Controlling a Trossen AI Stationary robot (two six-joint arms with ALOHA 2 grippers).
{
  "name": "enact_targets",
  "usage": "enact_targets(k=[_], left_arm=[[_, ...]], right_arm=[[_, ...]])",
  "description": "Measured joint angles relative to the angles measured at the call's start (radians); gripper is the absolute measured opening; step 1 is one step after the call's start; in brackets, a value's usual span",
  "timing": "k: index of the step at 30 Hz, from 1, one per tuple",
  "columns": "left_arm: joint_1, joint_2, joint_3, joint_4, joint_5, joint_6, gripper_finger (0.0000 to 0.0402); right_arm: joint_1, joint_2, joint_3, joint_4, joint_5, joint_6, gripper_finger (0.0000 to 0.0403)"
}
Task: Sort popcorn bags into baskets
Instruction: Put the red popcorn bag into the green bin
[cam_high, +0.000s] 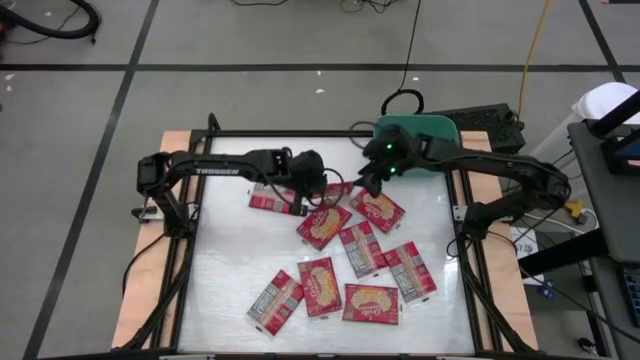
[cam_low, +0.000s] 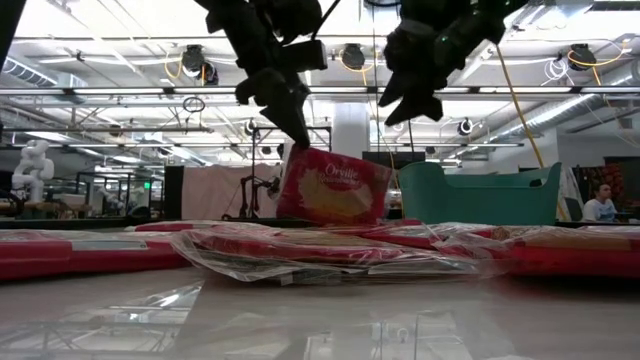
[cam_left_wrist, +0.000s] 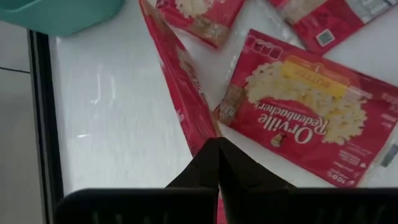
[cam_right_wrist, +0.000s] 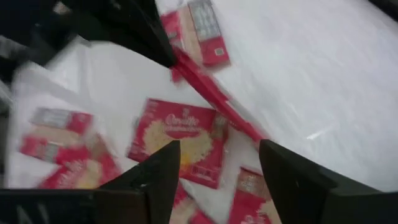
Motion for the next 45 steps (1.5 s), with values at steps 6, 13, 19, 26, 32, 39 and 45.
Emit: enact_targets(k=[6,13,19,26,32,39,45], left_arm=[[-0.012,0.0,0.0,0.002,-0.008,-0.015,0.0],[0.003,0.0,-0.005,0.003,-0.002,-0.122,0.0007],[0.015,0.0,-0.104,0.023,0.119,-0.23,0.0059],[-0.033,0.0,-0.239,0.123,0.124,-0.232,0.0157],[-0.044,0.0,-0.337,0.317,0.109,-0.296,0.0199],[-0.03,0.0,-0.406,0.382,0.108,-0.299,0.0191],[-0.024,0.0,-0.423,0.383,0.108,-0.3,0.0166]], right_arm=[[0.002,0.078,0.0,0.028,0.013,-0.183,0.0224],[-0.011,0.168,0.0,0.037,-0.045,-0.273,0.0223],[0.031,0.163,0.0,-0.014,-0.061,-0.352,0.0222],[0.108,0.163,-0.081,0.007,-0.061,-0.497,0.0222],[0.164,0.163,-0.237,0.18,-0.045,-0.554,0.0251],[0.225,0.169,-0.375,0.524,0.174,-0.771,0.0288],[0.215,0.224,-0.434,0.614,0.207,-0.865,0.0276]])
